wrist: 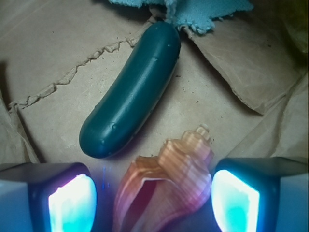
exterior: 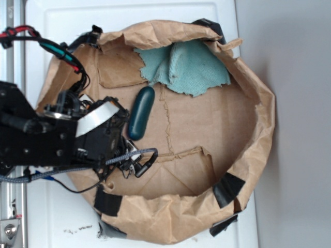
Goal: Grab the shell.
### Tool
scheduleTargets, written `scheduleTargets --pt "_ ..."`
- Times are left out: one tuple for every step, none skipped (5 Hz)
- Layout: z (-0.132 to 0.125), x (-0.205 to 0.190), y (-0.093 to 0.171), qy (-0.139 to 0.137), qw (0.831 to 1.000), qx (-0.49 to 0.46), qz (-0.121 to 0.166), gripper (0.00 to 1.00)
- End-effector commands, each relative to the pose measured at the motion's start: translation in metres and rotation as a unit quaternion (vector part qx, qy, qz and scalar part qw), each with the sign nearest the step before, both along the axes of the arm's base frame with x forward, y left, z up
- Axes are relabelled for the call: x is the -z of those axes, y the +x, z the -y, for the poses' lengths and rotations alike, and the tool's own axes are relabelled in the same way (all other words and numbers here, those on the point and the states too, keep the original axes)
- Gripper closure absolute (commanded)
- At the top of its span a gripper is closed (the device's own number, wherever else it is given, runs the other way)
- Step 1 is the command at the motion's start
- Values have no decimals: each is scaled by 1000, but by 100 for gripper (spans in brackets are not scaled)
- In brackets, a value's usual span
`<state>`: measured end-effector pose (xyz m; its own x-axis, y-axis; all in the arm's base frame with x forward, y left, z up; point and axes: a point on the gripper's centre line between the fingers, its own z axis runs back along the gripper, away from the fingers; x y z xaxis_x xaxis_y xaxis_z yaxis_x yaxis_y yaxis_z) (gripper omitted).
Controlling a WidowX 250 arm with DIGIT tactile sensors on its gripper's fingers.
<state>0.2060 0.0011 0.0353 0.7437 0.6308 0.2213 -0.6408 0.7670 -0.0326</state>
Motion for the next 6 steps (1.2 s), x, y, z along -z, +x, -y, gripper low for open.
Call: scheduleTargets --pt "-2 -6 4 -2 1000 9 12 0" --pt "2 12 0 7 999 31 31 0" --pt "4 25 -7 26 997 45 65 0" --pt "3 19 -10 27 995 31 92 100" --pt "2 16 -11 25 994 26 107 100" --pt "0 9 -12 17 993 23 111 100"
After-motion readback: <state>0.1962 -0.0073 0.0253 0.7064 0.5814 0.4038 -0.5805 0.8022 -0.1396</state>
